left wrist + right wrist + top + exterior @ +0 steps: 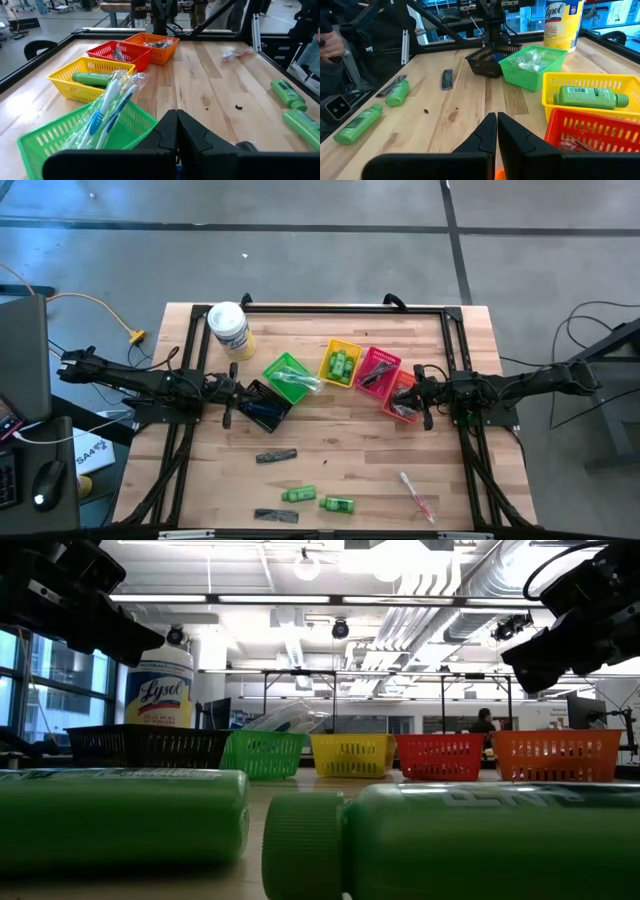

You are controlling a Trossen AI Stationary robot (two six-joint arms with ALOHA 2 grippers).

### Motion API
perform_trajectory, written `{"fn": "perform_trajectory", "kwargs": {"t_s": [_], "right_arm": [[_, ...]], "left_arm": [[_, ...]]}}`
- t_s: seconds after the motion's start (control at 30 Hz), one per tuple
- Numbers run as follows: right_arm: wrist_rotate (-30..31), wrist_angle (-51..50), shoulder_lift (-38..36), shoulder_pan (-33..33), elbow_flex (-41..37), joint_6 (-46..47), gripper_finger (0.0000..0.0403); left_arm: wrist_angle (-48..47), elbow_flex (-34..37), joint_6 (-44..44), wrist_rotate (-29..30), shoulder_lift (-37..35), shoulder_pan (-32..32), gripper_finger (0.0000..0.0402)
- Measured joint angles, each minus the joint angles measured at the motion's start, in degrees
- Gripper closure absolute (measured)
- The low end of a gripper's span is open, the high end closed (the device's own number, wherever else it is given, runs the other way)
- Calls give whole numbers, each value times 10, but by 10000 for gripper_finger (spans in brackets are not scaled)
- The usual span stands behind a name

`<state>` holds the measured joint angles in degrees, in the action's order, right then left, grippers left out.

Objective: Pick & Place Travel size toiletries
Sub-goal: Put the black comb into the red bin

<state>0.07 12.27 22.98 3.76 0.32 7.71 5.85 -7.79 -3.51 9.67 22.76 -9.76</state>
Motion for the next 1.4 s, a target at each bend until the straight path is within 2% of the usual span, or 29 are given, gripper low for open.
{"fn": "perform_trajectory", "kwargs": {"t_s": [0.13,0.27,0.33,0.47,0.77,0.87,0.97,1.13,1.23,1.4], "right_arm": [[0,2,0,0,0,2,396],[2,46,10,7,3,10,397],[21,43,39,24,14,-1,398],[104,50,105,60,50,-3,399],[125,69,262,125,121,0,399],[148,69,301,140,143,1,399],[147,70,333,143,163,0,399],[146,69,362,142,173,1,399],[146,69,370,142,174,9,399],[146,78,374,142,174,17,399]], "left_arm": [[0,0,2,0,0,0,401],[-2,0,16,0,0,0,401],[-12,0,16,0,0,0,401],[-40,0,-5,0,0,0,401],[-48,0,-7,0,0,0,402],[-50,0,6,0,0,0,401],[-60,0,7,0,0,0,401],[-71,0,-1,-5,0,0,402],[-82,0,-14,-34,5,-4,401],[-82,-11,-20,-28,35,-66,402]]}}
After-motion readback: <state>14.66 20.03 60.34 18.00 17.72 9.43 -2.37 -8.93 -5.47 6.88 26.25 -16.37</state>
